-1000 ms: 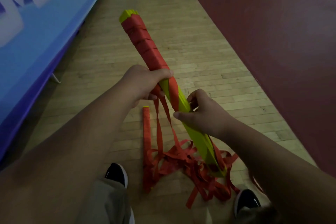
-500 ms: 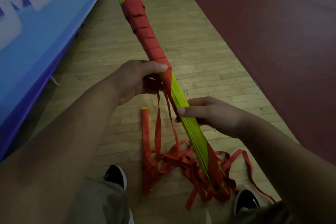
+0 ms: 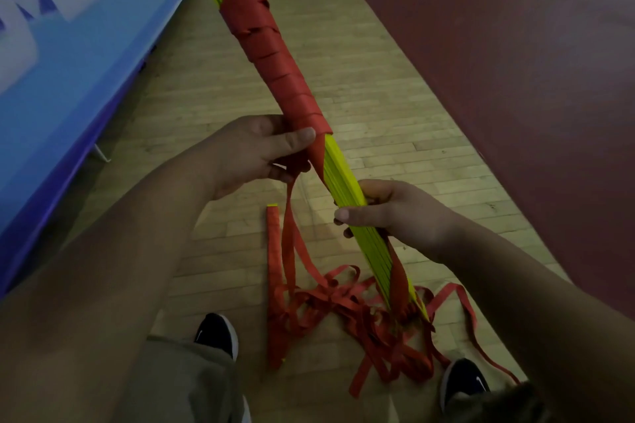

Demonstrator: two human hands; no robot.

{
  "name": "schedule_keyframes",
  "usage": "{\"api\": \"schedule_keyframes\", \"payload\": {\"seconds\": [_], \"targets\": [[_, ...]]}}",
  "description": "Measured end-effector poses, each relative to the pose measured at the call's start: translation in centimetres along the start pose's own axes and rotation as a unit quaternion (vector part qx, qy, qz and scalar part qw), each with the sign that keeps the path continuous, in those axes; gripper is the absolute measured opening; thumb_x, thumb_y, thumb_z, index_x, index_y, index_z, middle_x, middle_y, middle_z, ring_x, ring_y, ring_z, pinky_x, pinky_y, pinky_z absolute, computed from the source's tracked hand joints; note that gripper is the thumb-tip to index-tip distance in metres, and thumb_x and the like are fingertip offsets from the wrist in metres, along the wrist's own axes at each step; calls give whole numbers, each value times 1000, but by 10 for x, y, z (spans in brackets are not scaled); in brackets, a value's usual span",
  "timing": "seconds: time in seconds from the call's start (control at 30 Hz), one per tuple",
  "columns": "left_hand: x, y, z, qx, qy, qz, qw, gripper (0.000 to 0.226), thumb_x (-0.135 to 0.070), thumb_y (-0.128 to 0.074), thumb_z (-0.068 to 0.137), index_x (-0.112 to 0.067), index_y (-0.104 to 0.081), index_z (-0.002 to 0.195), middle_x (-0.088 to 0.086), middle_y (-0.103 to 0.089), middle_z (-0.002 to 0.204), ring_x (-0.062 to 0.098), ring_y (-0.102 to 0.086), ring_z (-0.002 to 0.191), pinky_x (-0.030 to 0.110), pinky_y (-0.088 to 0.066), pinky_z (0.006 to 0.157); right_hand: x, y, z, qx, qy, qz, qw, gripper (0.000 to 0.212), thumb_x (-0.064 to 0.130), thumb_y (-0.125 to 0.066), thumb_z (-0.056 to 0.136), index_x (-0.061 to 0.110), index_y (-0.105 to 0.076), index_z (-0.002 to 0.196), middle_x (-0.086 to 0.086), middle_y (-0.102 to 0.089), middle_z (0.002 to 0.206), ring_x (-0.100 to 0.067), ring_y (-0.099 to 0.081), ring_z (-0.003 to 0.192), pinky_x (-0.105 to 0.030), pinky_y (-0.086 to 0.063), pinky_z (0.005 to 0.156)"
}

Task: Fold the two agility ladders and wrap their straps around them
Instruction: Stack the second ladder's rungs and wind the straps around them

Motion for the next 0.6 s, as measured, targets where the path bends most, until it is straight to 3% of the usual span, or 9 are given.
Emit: {"api": "schedule_keyframes", "payload": {"seconds": [0.13,0.3,0.43,0.6], "targets": [[4,1,1,-38,14,25,999,32,-40,-67,103,-11,-76,112,1,-81,88,19,-79,82,32,-63,70,-2,4,4,-48,-6,-18,999,31,39,-89,91,17,-80,110,-7,-83,101,-25,-81,99,-49,-62,95],[11,0,4,-67,20,34,997,28,-30,-63,111,-8,-77,103,2,-81,82,15,-79,78,27,-61,67,-6,4,9,-99,-12,-74,992,35,50,-90,87,19,-78,100,-10,-81,93,-30,-80,90,-53,-63,89],[13,0,7,-68,24,27,997,26,-28,-64,110,-10,-78,99,4,-81,81,14,-79,78,25,-61,66,-8,5,13,-138,-17,-126,982,33,54,-90,86,26,-73,86,2,-72,74,-15,-70,68,-38,-55,68],[19,-6,11,-66,47,57,995,32,-39,-63,110,-14,-77,98,0,-76,73,11,-72,69,27,-56,61,-12,7,12,-182,-18,-159,970,33,53,-90,86,26,-71,90,0,-73,82,-19,-72,78,-38,-57,69]]}}
Point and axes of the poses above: each hand's wrist, its own z-axis towards the middle knuckle, its own y-axis out of the back of the hand, x = y × z, the point moved 6 cm from there along z, towards the middle knuckle
